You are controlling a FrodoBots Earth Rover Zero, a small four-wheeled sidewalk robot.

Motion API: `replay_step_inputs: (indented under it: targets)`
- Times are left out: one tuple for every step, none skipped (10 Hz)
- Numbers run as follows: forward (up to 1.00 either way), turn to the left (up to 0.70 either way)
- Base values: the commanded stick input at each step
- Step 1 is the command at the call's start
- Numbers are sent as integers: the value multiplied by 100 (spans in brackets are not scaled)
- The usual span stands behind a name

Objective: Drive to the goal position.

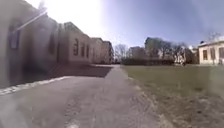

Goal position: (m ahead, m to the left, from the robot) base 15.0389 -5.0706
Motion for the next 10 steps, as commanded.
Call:
replay_step_inputs:
  targets:
    - [85, 34]
    - [85, 34]
    - [85, 34]
    - [85, 34]
    - [85, 34]
    - [85, 21]
    - [85, 0]
    - [85, 0]
    - [85, 0]
    - [85, 0]
